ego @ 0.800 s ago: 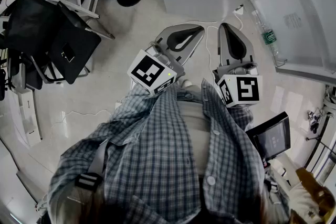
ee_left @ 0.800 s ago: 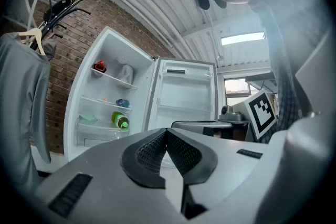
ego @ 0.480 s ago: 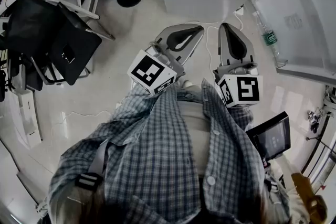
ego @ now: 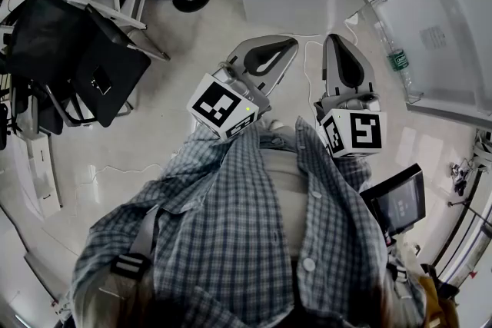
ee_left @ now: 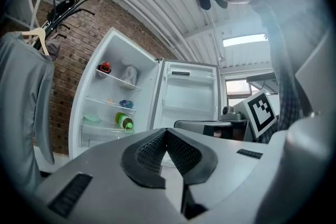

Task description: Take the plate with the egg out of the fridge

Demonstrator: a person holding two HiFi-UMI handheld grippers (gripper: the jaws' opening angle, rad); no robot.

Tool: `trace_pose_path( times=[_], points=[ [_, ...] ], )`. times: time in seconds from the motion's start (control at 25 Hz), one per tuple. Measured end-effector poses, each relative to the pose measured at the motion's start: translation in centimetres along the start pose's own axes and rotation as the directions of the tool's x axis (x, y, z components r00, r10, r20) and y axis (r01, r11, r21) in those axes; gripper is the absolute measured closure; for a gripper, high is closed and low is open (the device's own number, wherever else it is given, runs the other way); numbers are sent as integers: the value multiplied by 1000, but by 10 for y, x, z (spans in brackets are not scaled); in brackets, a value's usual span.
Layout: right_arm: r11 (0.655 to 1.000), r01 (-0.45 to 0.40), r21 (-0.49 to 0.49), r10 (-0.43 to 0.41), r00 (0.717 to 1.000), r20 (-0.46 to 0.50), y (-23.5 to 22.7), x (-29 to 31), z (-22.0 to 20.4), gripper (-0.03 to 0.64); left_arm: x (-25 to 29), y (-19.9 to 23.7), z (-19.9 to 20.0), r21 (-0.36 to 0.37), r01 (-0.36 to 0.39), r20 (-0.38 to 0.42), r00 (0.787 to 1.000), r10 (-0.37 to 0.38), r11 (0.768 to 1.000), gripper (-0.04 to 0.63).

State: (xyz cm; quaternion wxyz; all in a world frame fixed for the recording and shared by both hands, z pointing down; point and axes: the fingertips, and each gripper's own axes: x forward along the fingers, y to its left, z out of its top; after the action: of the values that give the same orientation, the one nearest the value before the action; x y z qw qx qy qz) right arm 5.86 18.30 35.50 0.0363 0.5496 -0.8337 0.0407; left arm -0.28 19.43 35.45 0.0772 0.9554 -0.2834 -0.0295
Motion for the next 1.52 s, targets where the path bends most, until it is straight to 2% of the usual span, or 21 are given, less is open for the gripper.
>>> trace_pose_path(
  times=[0.36,0.88,1.16,1.52],
  points=[
    [999,38,7,-38,999,2,1,15,4,609,-12,25,5,0,-12,2,1000,12,1000,588],
    [999,55,-2,-55,998,-15,26,39,-3,609,-34,63,-3,-28,-18,0,1000,18,999,588],
    [996,89,12,-89,996,-27,24,40,-7,607,-35,69,-4,-28,-4,-16,1000,4,1000,588],
    [997,71,15,-70,997,-33,8,56,-9,607,-26,85,-4,-34,-51,-1,999,51,998,588]
  ],
)
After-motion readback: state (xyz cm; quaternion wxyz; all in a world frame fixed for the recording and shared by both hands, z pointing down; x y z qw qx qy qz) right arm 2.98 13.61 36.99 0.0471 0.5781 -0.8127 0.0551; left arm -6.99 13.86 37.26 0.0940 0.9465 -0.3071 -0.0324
